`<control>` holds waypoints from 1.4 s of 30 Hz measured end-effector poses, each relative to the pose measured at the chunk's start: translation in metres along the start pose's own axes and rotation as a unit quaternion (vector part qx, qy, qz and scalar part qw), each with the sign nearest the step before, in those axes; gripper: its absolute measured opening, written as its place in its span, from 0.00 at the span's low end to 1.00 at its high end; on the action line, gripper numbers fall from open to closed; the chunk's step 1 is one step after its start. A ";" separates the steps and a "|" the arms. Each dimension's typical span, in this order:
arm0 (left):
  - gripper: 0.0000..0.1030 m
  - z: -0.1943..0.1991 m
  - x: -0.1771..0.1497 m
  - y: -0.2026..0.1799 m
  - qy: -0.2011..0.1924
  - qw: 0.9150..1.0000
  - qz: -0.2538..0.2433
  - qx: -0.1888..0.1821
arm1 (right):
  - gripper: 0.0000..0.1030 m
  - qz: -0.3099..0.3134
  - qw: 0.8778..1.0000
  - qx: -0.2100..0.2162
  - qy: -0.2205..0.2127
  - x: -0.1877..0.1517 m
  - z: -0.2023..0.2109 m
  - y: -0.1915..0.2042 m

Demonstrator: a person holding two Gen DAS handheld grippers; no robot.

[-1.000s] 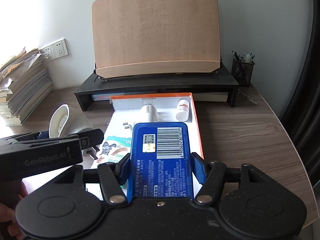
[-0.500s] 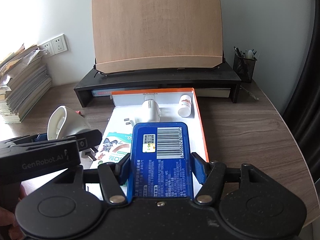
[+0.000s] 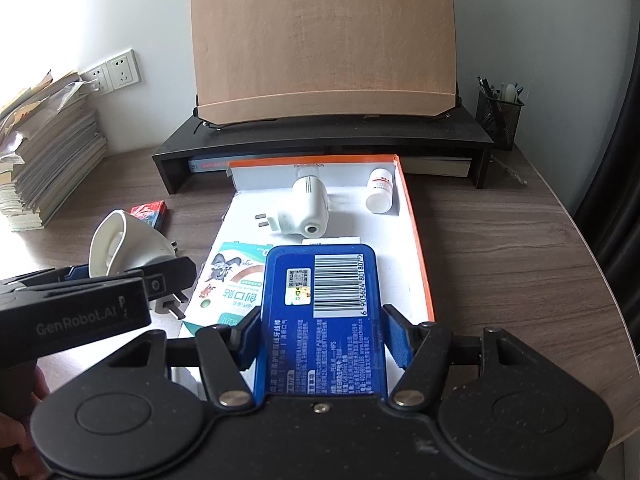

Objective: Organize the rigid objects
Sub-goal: 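Carry the white adapter in the left tool and blue box in the right tool over the tray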

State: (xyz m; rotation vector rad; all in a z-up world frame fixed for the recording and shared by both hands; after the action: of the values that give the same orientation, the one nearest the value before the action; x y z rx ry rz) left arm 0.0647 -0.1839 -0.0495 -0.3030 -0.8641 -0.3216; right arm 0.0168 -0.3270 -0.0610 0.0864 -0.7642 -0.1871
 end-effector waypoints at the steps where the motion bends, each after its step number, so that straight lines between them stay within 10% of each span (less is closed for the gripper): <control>1: 0.69 0.000 -0.001 0.001 0.001 1.000 0.001 0.001 | 0.72 0.000 1.000 0.000 0.001 -0.001 0.000 0.000; 42: 0.69 -0.003 0.000 0.008 0.003 1.000 0.002 0.006 | 0.73 0.008 1.000 0.013 0.016 -0.006 -0.008 0.012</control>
State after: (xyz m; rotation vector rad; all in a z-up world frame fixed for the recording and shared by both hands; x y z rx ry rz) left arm 0.0700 -0.1774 -0.0519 -0.2925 -0.8596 -0.3139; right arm 0.0195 -0.3142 -0.0696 0.1068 -0.7351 -0.1600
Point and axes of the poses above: each gripper's, at about its wrist camera, not at the fingertips, and z roughly against the way its jaws point, y to its left, x to its top, the point moved 10 cm from there along -z, roughly the way its jaws point, and after that the axes turned 5 degrees about -z, right-handed, at the moved point
